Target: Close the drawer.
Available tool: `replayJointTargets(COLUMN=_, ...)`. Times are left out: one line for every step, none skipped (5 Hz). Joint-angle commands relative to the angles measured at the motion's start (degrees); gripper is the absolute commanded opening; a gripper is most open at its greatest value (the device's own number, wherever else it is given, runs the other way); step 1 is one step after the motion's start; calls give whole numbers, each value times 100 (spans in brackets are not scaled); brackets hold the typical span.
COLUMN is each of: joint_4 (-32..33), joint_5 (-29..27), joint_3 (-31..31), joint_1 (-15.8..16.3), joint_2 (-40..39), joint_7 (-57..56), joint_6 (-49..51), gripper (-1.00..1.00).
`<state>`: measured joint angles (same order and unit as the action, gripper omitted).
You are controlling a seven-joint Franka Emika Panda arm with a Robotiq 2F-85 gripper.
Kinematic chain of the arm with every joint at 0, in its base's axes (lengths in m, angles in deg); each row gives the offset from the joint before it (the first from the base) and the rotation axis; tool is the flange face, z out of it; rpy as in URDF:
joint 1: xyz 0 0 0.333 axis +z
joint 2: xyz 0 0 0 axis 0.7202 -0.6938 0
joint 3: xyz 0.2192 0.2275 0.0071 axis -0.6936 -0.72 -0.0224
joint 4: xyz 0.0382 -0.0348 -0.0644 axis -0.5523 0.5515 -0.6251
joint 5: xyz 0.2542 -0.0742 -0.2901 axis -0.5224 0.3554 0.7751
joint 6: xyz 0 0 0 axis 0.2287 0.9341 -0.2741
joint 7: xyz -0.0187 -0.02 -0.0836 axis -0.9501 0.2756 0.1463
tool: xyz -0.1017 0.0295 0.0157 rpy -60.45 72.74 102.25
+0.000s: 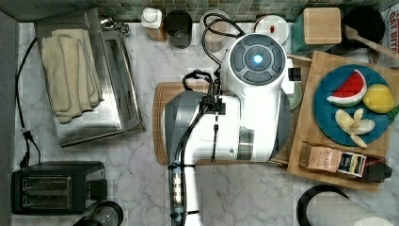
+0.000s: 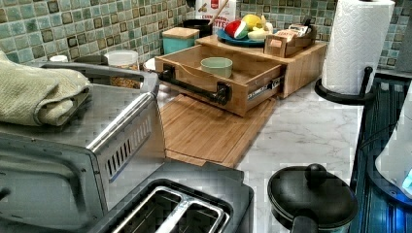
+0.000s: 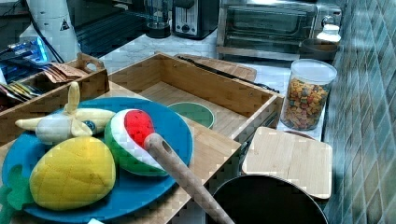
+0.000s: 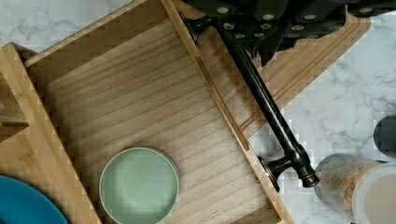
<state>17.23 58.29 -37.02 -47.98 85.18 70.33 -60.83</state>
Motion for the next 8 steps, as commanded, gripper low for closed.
replayJointTargets(joint_4=0, joint_5=72, joint_3=1, joint_1=1, joint_2=-3, joint_7=0, joint_6=0, gripper=-100)
replayJointTargets(joint_4=-153, joint_5=6, joint_3=-13, joint_1=-9, joint_2=-184, joint_7=-318, joint_6=204, gripper=-100)
replayJointTargets(joint_4=156, joint_5=-105, joint_3=-102, joint_1=41, joint_2=-257, joint_7=-797, joint_6=-468, gripper=-100)
replayJointTargets(joint_4=-244, joint_5=-316, joint_3=-196, joint_1=113, joint_2=-651, joint_7=-668, joint_6=-322, gripper=-100)
replayJointTargets(joint_4=-476, joint_5=-559, joint_3=-263, joint_1=151, joint_2=-859, joint_7=-796, joint_6=-263, gripper=-100)
replayJointTargets(joint_4=-283, joint_5=-144, joint_3=-391, joint_1=279, joint_2=-903, joint_7=-682, joint_6=-731, gripper=-100)
replayJointTargets(joint_4=-74, joint_5=-187, joint_3=-546, joint_1=296, joint_2=-806, joint_7=-592, joint_6=-1154, gripper=-100)
replayJointTargets(joint_4=149, joint_5=-17, joint_3=-589, joint_1=375, joint_2=-764, joint_7=-632, joint_6=-1607, gripper=-100)
